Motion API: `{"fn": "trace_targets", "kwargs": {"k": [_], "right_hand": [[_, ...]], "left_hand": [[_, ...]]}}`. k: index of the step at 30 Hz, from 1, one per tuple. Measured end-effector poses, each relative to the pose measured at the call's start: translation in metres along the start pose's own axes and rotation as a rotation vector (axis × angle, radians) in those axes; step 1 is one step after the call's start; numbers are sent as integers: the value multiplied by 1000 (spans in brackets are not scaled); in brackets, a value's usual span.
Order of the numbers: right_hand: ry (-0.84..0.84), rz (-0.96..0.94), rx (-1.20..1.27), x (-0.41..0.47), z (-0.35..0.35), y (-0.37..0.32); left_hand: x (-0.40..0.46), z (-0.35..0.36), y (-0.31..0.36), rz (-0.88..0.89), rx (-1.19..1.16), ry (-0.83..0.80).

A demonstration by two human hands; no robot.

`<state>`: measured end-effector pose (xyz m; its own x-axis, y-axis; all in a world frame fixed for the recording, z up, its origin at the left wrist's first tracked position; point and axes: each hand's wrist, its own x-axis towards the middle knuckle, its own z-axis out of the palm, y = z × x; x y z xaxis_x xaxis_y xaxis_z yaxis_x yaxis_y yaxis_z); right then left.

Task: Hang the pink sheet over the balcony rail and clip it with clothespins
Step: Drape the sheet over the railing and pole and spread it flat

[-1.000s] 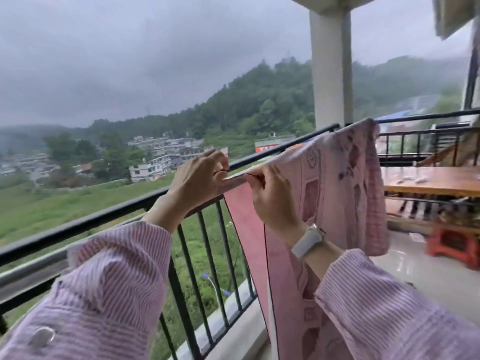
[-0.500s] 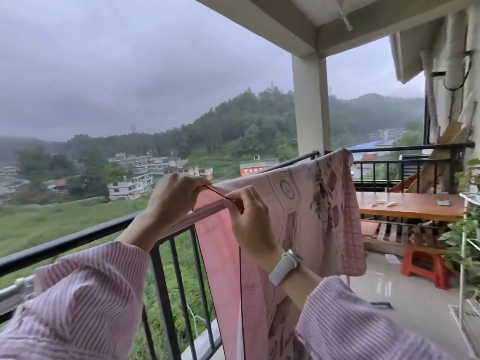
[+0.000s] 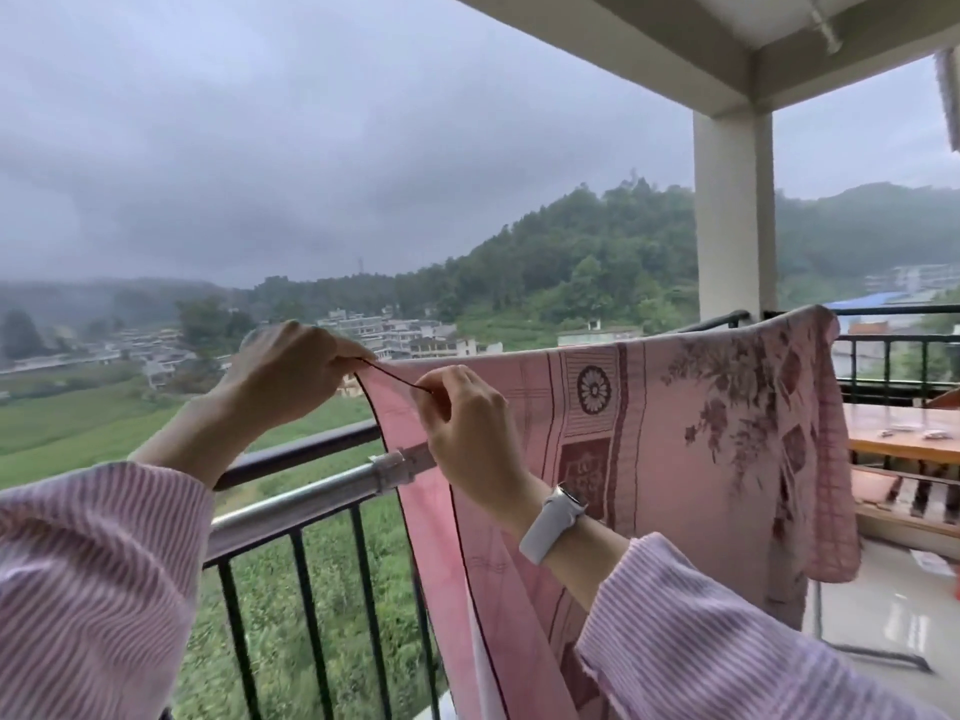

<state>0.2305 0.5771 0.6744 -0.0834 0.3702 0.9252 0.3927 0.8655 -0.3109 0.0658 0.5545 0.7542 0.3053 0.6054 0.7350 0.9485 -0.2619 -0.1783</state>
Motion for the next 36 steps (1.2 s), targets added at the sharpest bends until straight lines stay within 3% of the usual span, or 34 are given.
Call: {"fn": "trace_targets", "kwargs": {"k": [12,17,24,28,30,32,34,36], "right_hand": [[-136,-8,219,-39,105,-178],[-248,-57,366,-54,137,-247],[-394,-88,495,-78,169,-317],[-446,-184,468,-94,183,-329],[-480,-282,430,-100,184,-326],[-446,-323,467,-103,180,-319],[-343,-328,480,-105,175,-308],[-262,-319,427,-107,173,-295]], "left_hand": [[-157,-120,-116,-123,73,-128],[-218,-180,-130,-324,56,-104],[-295,-234,-142,-659,211,-105],[-316,-240,-137,-837,20,-213],[-326,-236,-125,-921,-73,-100],[-336,-230,-110,-966,-89,163],[-345,-220,-89,-960,34,414],[-347,-209,-75,-948,135,495]]}}
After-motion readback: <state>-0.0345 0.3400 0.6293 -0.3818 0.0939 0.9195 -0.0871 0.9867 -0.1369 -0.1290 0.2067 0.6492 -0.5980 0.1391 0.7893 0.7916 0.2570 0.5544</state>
